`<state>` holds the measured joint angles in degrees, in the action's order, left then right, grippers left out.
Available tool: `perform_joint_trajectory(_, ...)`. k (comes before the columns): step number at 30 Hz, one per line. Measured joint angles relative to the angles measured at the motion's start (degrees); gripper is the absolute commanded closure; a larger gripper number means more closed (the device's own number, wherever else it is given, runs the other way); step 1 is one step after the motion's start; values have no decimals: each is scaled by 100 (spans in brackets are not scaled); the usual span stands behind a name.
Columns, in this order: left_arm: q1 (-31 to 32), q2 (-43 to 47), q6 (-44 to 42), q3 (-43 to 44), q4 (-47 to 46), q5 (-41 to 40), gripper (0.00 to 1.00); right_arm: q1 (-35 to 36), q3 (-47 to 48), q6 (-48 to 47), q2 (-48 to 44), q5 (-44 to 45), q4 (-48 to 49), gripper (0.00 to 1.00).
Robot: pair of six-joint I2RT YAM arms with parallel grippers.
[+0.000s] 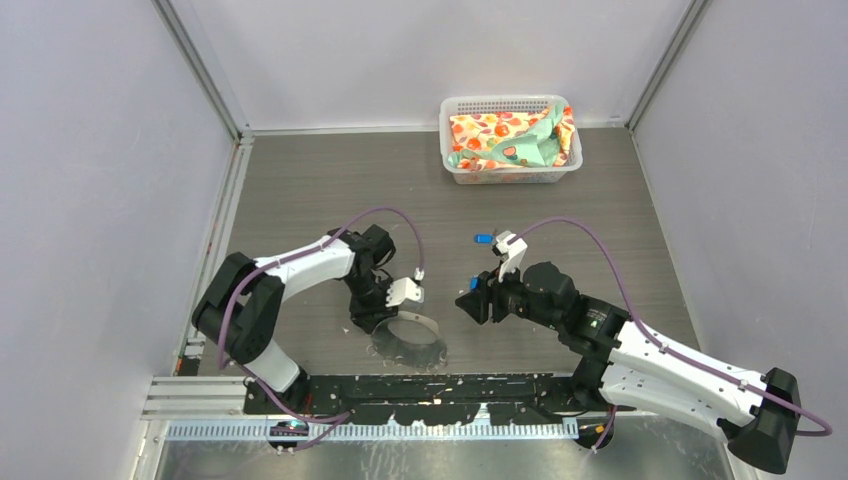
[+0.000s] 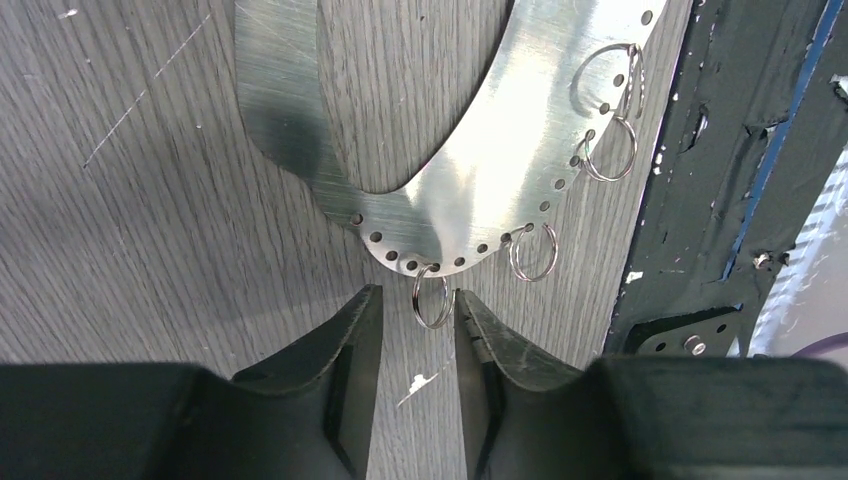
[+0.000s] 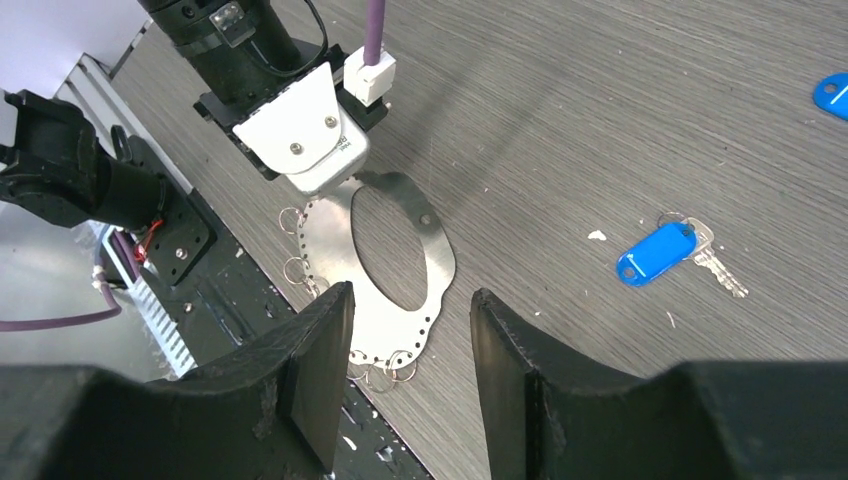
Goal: Put the keys on the keyring
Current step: Pick up the keyring from the center of the board.
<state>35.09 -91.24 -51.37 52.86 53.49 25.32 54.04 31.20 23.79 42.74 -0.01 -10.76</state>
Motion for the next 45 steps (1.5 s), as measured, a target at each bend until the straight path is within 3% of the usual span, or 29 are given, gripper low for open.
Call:
perform_joint_trajectory(10, 55, 59, 66, -271, -192, -55, 75, 0, -2, 17, 0, 109, 0, 50)
perform_joint_trajectory(17, 68, 98, 162, -319, -356, -138, 99, 0, -2, 17, 0, 151, 0, 52)
perform_joint_trajectory(29, 98, 236, 201, 155, -264, -466, 100, -9, 11, 15, -2, 251, -4, 53)
perform_joint_trajectory(34, 225, 1222, -358, 920, -407, -463, 100, -142, 304, -33, 0, 275, -114, 53)
perform_joint_trajectory(38, 369, 2496, -1032, 946, -911, -92, 100, -267, 789, -129, -2, 273, -131, 53)
perform_joint_trajectory(45, 396, 4050, -2472, -107, -2636, 1106, 100, -352, 1644, -369, -127, 223, -173, 50)
